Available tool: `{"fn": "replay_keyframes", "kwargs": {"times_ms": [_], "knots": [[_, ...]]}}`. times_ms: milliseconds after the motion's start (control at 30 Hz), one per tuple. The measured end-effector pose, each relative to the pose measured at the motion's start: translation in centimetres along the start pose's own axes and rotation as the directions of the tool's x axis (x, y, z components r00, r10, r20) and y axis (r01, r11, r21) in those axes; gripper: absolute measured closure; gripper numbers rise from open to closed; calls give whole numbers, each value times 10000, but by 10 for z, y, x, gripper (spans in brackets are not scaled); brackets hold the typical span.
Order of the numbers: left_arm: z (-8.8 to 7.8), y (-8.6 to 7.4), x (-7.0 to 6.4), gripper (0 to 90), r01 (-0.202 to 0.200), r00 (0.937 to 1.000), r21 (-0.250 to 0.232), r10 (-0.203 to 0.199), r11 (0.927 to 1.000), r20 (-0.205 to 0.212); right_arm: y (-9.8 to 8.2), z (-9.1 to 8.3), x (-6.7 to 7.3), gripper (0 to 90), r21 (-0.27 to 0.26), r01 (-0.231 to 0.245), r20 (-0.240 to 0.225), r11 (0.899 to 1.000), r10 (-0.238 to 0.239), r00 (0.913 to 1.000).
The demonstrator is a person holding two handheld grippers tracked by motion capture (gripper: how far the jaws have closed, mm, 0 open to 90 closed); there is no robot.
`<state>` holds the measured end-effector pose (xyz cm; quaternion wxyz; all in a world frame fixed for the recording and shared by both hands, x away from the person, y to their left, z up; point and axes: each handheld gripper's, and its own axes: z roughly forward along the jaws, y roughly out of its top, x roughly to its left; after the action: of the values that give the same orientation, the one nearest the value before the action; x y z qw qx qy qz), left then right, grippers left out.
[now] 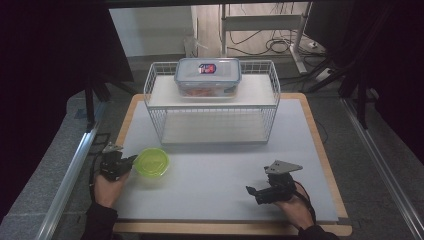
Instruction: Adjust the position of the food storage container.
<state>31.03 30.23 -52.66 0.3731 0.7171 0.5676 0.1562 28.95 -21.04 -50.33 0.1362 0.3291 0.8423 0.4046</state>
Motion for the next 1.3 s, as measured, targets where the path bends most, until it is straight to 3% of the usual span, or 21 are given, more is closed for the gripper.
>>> {"fn": "replay_keyframes", "kwargs": {"times_ms": [233, 333, 533, 633, 733, 933, 1300], "knots": [[10, -2, -4, 886, -180, 9994, 525, 164, 9985, 315, 0, 0, 0, 28, 18, 62, 19, 10000, -62, 10000], [9, -2, -5, 885, -308, 9993, 565, 296, 9979, 225, 0, 1, 0, 29, 34, 65, 31, 10000, -66, 10000], [-6, 1, 8, 886, -13, 9996, 138, 17, 9999, -283, 0, 0, 0, 31, 32, 58, 28, 10000, -58, 10000], [-16, 3, 12, 887, 147, 9994, -219, -153, 9997, -309, 0, 0, 0, 32, 24, 67, 23, 10000, -67, 10000], [-20, 9, 10, 887, 51, 9996, -431, -63, 9991, -291, 0, 1, 0, 33, 53, 73, 23, 10000, -73, 10000], [-13, 14, 0, 884, -404, 9986, -195, 397, 9990, -348, 0, 1, 0, 35, 65, 66, 36, 10000, -67, 10000], [-10, 14, -5, 885, -456, 9987, -21, 456, 9990, -237, 0, 2, 0, 38, 106, 107, 30, 9999, -107, 9999]]}}
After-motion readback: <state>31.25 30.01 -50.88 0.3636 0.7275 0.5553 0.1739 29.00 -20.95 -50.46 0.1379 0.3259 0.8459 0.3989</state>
